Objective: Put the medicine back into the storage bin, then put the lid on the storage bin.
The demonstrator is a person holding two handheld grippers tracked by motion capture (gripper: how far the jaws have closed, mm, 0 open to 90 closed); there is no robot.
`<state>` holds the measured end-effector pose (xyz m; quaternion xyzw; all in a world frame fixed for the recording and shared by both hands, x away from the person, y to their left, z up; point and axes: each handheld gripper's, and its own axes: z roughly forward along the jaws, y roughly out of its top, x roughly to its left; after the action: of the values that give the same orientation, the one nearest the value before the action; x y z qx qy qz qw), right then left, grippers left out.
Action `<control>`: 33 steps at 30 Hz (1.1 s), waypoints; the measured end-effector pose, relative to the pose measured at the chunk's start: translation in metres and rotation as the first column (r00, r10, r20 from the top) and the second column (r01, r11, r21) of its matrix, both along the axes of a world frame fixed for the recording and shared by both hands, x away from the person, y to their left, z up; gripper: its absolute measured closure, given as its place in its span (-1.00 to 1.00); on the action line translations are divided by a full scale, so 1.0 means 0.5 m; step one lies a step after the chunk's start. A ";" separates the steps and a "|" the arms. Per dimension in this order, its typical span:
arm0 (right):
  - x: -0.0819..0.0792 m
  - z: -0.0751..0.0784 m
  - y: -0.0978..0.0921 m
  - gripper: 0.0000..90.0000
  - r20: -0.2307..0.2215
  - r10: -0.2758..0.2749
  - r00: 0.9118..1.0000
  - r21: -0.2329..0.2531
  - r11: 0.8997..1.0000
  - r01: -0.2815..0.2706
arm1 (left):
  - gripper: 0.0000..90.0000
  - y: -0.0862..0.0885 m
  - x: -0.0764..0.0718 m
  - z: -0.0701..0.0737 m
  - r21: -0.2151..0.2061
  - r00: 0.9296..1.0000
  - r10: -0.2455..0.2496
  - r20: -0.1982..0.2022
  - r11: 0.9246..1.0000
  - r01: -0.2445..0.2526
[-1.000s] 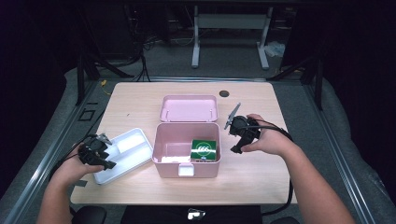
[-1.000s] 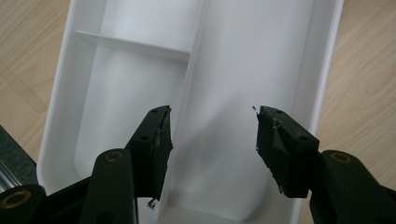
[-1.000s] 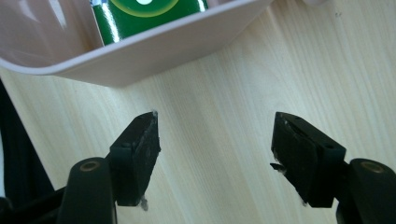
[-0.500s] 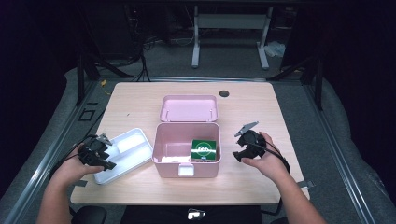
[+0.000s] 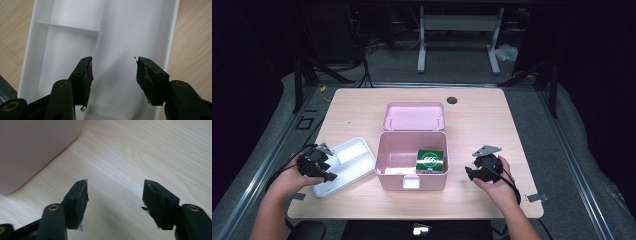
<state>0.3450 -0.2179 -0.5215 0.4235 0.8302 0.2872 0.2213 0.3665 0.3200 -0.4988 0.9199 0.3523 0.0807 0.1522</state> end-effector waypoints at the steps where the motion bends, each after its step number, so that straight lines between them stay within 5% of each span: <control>1: -0.002 0.000 -0.001 -0.12 0.004 0.003 1.000 0.001 1.000 -0.003 | 0.04 -0.001 0.000 0.001 0.000 1.000 -0.001 0.003 1.000 0.001; 7: -0.004 -0.004 -0.007 -0.04 0.006 0.003 1.000 0.035 0.999 -0.003 | 0.09 0.007 0.006 -0.006 0.024 1.000 0.019 -0.022 1.000 -0.018; 11: -0.007 -0.006 -0.005 0.02 0.004 0.005 1.000 0.061 0.998 -0.005 | 0.14 0.015 0.006 -0.003 -0.001 0.999 0.025 -0.024 1.000 -0.025; 33: -0.010 -0.016 0.003 -0.10 0.019 0.015 1.000 0.010 1.000 -0.015 | 0.39 -0.005 0.029 0.010 0.063 0.996 -0.023 -0.083 0.998 0.028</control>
<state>0.3402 -0.2165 -0.5298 0.4158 0.8297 0.2971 0.2247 0.3810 0.3176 -0.4939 0.9313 0.3437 0.0521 0.1091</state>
